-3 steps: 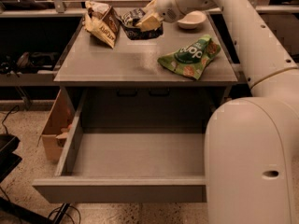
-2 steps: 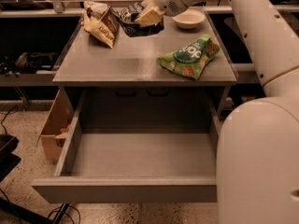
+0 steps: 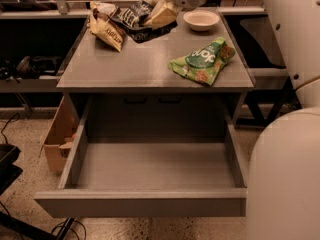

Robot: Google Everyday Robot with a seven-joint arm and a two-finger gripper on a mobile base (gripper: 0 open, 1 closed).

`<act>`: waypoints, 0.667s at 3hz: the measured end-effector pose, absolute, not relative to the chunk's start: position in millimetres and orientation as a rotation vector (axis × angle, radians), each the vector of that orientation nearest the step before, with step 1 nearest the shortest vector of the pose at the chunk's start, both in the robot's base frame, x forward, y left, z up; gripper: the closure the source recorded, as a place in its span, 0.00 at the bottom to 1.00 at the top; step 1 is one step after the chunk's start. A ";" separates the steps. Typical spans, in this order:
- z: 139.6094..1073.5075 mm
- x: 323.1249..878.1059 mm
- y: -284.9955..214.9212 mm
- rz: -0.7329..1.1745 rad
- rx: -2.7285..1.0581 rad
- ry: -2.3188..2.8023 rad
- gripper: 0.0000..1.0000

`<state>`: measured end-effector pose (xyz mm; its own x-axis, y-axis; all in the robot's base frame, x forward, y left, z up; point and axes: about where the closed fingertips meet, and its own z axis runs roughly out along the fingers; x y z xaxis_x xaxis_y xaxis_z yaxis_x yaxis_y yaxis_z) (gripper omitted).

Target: Place blue chip bag into top drawer

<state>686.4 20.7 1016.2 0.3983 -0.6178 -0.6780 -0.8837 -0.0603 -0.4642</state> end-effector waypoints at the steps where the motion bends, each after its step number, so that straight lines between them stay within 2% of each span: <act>1: 1012.5 684.2 23.1 0.373 -1.800 1.280 1.00; 2: 1010.8 683.9 24.7 0.378 -1.801 1.278 1.00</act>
Offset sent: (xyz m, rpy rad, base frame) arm -0.0057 0.0028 -0.0072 -0.0061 -0.0124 0.0352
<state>683.9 24.7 1010.8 0.4265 -0.6111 -0.6668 -0.8754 -0.0936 -0.4743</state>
